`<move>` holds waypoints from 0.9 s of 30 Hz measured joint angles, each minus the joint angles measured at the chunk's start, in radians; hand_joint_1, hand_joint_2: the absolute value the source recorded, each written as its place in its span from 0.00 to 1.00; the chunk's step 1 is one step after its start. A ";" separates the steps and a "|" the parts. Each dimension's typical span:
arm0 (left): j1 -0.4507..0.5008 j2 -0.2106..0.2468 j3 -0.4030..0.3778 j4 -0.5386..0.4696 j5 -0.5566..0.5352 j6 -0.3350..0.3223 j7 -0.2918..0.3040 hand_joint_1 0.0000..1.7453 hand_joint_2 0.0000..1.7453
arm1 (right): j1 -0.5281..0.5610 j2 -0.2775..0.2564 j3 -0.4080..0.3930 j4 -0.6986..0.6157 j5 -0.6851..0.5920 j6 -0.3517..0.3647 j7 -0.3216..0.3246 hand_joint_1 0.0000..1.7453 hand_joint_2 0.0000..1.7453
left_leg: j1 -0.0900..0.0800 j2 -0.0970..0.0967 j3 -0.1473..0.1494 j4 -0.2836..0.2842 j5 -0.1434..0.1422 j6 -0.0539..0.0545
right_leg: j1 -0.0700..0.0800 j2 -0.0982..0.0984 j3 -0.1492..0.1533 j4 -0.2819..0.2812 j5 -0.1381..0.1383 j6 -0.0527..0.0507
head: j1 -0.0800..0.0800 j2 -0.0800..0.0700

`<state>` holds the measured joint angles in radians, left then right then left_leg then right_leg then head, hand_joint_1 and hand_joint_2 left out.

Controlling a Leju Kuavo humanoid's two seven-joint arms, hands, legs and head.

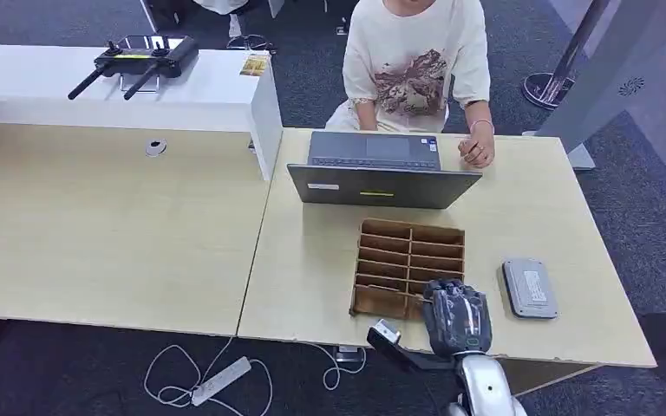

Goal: Pass the card to the sensor for recognition and then transmit it.

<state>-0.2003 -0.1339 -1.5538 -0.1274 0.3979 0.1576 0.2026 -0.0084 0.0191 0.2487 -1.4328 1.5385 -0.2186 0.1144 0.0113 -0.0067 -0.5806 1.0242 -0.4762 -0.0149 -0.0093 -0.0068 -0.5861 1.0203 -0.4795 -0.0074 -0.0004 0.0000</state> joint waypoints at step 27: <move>-0.001 -0.001 0.000 0.000 -0.003 0.000 0.000 0.00 0.00 | -0.004 0.000 0.000 0.006 0.000 -0.083 -0.011 0.88 1.00 | 0.000 0.000 0.000 0.000 0.000 0.000 | 0.000 0.000 0.000 0.000 0.000 0.000 | 0.000 0.000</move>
<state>-0.2014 -0.1347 -1.5538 -0.1274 0.3948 0.1575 0.2026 -0.0128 0.0191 0.2487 -1.4267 1.5385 -0.3020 0.1038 0.0113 -0.0066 -0.5806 1.0242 -0.4761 -0.0149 -0.0093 -0.0067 -0.5860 1.0203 -0.4795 -0.0073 -0.0004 0.0000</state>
